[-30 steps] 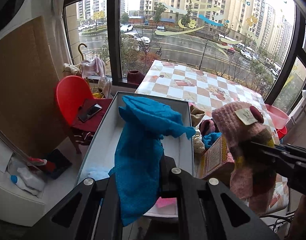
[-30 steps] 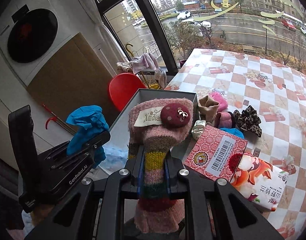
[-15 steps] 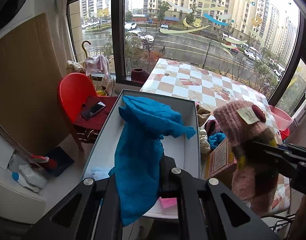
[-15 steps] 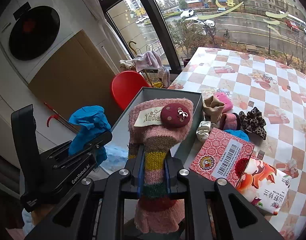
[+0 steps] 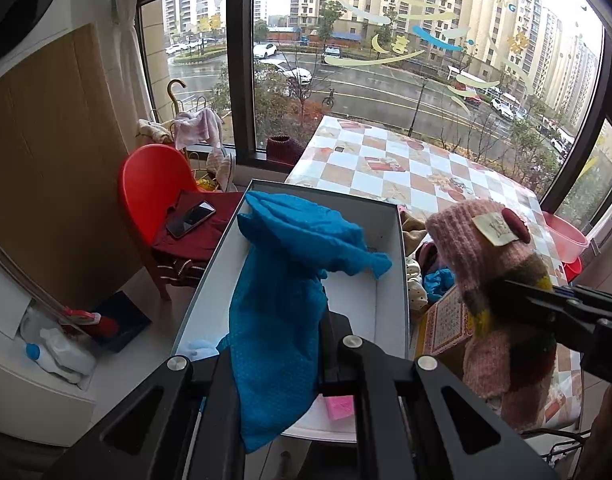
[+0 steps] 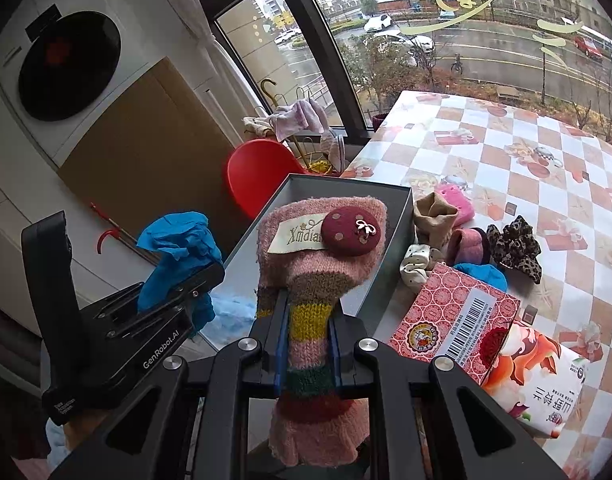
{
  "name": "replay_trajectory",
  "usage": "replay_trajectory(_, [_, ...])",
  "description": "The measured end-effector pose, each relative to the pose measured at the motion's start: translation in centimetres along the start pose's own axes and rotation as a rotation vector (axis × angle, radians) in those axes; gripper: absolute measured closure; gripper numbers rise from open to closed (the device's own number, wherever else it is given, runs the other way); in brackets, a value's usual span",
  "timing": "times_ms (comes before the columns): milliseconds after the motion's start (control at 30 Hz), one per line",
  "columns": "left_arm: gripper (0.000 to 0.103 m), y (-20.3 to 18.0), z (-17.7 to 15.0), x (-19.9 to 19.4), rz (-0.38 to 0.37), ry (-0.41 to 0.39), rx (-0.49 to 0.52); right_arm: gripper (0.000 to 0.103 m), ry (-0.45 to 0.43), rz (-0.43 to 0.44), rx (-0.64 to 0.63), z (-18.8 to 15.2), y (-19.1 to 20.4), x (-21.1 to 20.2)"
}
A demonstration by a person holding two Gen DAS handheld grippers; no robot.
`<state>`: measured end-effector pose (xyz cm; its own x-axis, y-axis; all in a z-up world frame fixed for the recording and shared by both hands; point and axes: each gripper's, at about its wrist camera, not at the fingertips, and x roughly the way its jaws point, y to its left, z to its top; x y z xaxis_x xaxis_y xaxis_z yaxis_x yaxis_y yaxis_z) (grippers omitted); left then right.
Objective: Organize soft objects
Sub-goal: 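Lower both grippers into the box and open them, releasing glove and cloth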
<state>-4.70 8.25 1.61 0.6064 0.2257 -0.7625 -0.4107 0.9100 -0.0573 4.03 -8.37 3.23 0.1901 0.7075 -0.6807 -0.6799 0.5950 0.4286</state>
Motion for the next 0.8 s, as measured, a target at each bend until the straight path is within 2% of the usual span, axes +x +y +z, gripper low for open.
replay_trajectory(367, [0.093,1.0,0.9,0.3,-0.002,0.002,-0.021,0.085,0.01,0.011,-0.007,1.8,0.5,0.9])
replay_trajectory(800, [0.093,1.1,2.7,3.8,-0.007,0.052,0.009,0.085,0.08,0.006,0.033,4.3,-0.3,5.8])
